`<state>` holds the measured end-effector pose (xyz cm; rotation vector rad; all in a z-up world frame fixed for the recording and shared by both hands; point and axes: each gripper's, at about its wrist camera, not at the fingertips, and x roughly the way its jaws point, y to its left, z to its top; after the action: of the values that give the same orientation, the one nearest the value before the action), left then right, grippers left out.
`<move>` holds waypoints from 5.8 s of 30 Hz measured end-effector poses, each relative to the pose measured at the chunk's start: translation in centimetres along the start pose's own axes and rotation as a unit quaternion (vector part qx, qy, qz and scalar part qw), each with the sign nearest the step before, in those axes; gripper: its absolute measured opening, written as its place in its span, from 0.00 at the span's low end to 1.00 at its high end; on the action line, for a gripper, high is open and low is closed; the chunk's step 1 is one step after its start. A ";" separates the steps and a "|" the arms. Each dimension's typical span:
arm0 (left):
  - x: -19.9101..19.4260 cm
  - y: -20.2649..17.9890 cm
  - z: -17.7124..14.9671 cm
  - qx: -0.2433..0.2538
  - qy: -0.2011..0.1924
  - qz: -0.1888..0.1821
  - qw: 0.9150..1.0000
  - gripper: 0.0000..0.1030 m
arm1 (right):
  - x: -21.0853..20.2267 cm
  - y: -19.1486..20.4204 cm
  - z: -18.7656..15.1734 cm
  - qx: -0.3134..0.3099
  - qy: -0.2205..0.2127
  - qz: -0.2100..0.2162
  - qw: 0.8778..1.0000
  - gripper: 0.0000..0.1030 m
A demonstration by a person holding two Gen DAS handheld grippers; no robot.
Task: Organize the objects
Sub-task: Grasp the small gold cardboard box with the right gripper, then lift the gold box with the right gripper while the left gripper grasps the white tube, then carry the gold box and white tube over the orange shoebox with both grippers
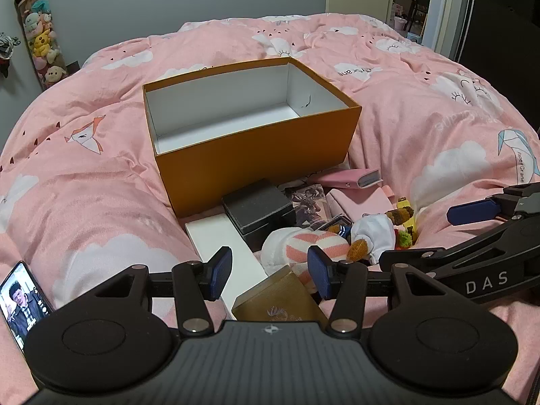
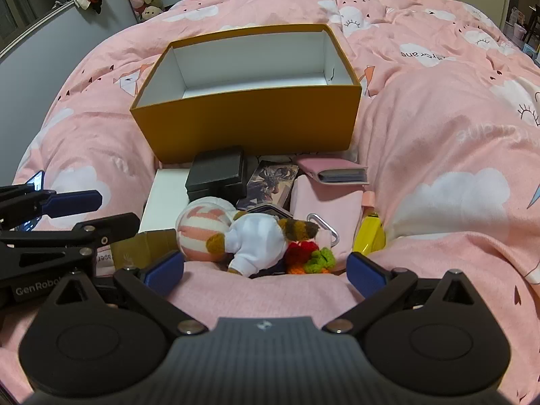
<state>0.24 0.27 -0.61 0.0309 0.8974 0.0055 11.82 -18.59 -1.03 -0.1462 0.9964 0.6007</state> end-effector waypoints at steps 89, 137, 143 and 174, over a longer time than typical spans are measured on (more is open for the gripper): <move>14.3 11.3 2.4 -0.227 0.209 -0.026 0.951 0.50 | 10.8 -1.6 9.4 -0.014 0.079 0.122 0.989 0.62; 14.3 8.7 1.9 -0.221 0.190 -0.063 0.954 0.34 | 12.4 3.9 9.8 -0.331 0.111 0.049 0.936 0.58; 12.4 8.7 2.2 -0.205 0.171 -0.041 0.963 0.31 | 10.9 4.2 9.6 -0.348 0.108 0.025 0.931 0.53; 13.1 11.7 18.7 -0.134 0.045 -0.012 0.990 0.29 | 7.5 2.6 24.2 -0.200 -0.060 0.047 0.977 0.51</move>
<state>23.13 11.75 1.14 -0.2317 0.9807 0.1049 31.38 -4.15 6.50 -0.4154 0.7598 0.8844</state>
